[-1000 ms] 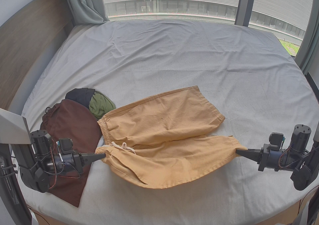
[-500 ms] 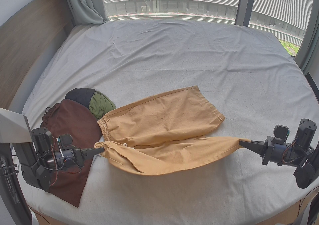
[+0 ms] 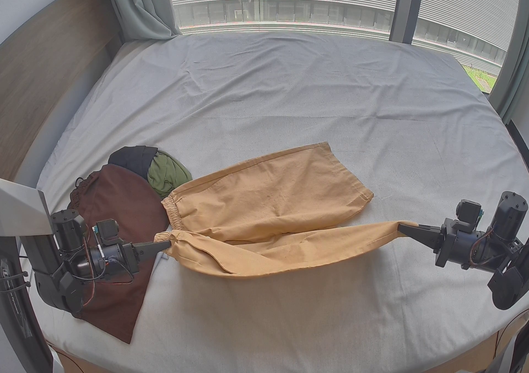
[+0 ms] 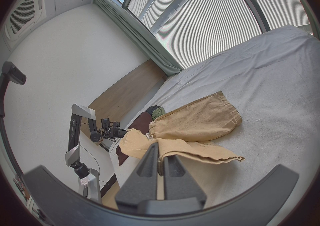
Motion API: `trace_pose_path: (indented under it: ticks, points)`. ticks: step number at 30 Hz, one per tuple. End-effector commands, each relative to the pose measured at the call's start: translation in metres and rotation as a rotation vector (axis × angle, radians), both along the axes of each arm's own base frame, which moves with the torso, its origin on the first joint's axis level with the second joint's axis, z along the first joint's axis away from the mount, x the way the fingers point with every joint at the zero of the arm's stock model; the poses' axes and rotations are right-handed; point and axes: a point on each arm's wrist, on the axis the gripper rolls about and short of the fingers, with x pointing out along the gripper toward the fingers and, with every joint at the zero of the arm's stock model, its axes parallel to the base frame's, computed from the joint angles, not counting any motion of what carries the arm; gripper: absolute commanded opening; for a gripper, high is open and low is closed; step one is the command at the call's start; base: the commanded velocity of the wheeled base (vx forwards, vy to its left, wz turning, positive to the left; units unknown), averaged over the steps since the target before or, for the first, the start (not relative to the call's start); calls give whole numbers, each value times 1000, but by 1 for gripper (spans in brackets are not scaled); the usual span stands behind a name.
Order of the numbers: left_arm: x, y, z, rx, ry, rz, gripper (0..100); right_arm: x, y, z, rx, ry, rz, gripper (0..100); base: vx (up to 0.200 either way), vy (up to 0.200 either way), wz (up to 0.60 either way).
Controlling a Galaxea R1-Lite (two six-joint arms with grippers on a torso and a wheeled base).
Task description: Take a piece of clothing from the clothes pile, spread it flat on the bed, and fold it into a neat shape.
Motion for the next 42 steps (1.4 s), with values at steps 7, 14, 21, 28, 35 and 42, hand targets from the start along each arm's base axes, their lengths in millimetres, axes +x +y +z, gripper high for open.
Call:
trace_pose_path:
  ticks: [7,14,21,28,35,42]
  points:
    - [1,2,2,2,-11,8,0,-2,6,10,1,-48,-8,0,0,0,0]
    - [1,3,2,3,-16,10,0,-6,14,16,7,-68,-7,0,0,0,0]
    - [2,6,3,3,-19,20,0,-5,14,22,19,-87,-10,0,0,0,0]
    - [3,7,2,0,-15,27,0,23,15,36,67,-129,-27,0,0,0,0]
    - [7,9,6,-17,-12,42,0,59,13,22,75,-105,-50,0,0,0,0]
    - [15,11,9,-19,-19,105,0,95,12,16,126,-91,-67,0,0,0,0]
